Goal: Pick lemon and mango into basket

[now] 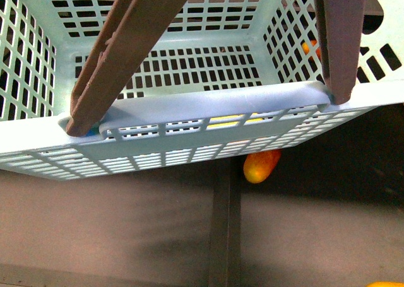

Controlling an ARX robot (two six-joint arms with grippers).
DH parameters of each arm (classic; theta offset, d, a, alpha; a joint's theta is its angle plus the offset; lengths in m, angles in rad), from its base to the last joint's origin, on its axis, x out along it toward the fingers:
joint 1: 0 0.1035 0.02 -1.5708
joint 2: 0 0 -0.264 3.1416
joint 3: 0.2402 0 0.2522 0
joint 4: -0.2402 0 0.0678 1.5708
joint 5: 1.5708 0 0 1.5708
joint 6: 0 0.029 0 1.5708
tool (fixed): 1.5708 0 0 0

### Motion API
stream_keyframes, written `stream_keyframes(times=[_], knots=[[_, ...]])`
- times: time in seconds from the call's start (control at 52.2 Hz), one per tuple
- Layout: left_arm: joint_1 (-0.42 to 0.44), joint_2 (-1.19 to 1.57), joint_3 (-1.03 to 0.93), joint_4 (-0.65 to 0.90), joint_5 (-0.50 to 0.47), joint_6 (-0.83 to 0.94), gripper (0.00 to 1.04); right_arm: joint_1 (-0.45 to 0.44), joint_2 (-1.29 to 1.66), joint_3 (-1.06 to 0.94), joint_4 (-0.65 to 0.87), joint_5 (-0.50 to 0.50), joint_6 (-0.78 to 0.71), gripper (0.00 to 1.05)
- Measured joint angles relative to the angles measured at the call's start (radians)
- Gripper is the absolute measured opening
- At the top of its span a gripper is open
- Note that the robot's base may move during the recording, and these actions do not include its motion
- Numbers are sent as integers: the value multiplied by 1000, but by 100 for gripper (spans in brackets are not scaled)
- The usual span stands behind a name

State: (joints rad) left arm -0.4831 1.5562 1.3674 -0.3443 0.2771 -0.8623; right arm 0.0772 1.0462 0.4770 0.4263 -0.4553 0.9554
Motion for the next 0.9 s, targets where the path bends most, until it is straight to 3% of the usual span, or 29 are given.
stream_keyframes(times=[0.23, 0.403, 0.479, 0.709, 0.825, 0.901], knots=[[0, 0, 0, 0, 1, 0, 6, 177, 119, 117, -6, 105, -72, 57], [0, 0, 0, 0, 0, 0, 6, 257, 241, 201, -7, 175, -124, 57], [0, 0, 0, 0, 0, 0, 6, 278, 264, 211, -23, 205, -143, 68], [0, 0, 0, 0, 0, 0, 6, 284, 254, 214, -39, 228, -163, 97], [0, 3, -1, 0, 0, 0, 5, 225, 176, 210, -79, 220, -189, 96], [0, 3, -1, 0, -6, 2, 5, 138, 80, 184, -125, 233, -257, 96]])
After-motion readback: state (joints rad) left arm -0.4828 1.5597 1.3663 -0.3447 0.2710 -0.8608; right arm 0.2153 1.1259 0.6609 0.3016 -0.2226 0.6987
